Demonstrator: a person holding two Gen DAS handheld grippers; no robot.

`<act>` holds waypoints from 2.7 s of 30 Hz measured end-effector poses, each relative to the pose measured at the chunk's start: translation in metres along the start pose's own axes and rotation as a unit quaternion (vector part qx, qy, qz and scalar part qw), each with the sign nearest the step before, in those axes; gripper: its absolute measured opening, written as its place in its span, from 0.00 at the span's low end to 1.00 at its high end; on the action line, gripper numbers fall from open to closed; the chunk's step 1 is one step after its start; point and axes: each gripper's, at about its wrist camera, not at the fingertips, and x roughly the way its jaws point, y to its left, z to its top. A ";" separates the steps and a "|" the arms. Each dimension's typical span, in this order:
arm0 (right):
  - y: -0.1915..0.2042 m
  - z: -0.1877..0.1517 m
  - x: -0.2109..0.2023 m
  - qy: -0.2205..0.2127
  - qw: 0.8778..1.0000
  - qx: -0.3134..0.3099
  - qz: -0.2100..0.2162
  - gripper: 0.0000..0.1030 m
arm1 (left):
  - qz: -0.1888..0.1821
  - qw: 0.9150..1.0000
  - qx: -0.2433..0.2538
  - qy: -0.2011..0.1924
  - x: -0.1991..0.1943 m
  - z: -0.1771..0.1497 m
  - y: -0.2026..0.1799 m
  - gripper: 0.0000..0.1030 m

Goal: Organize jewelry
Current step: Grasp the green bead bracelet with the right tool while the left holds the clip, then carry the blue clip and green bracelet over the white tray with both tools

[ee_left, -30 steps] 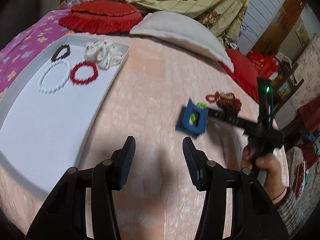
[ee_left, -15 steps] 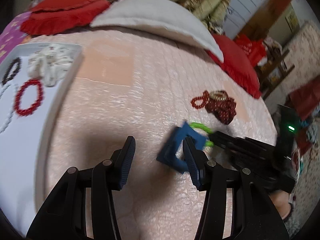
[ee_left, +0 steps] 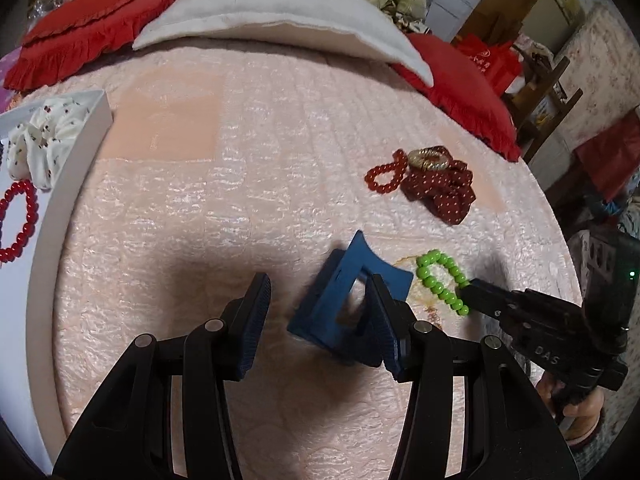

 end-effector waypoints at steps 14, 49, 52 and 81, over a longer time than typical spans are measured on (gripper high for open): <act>0.039 -0.005 0.010 -0.028 0.993 -0.085 -0.083 0.08 | 0.027 0.999 0.022 -0.019 -0.018 -0.018 -0.016 0.12; 0.168 -0.106 -0.149 -0.144 0.963 -0.187 -0.130 0.08 | 0.100 0.976 -0.035 -0.193 -0.226 -0.151 -0.013 0.11; 0.178 -0.111 -0.153 -0.146 0.960 -0.198 -0.134 0.08 | 0.103 0.974 -0.043 -0.197 -0.231 -0.158 -0.004 0.11; 0.262 -0.044 -0.091 -0.074 0.975 -0.209 -0.025 0.08 | 0.130 0.949 -0.180 -0.224 -0.216 -0.082 0.173 0.11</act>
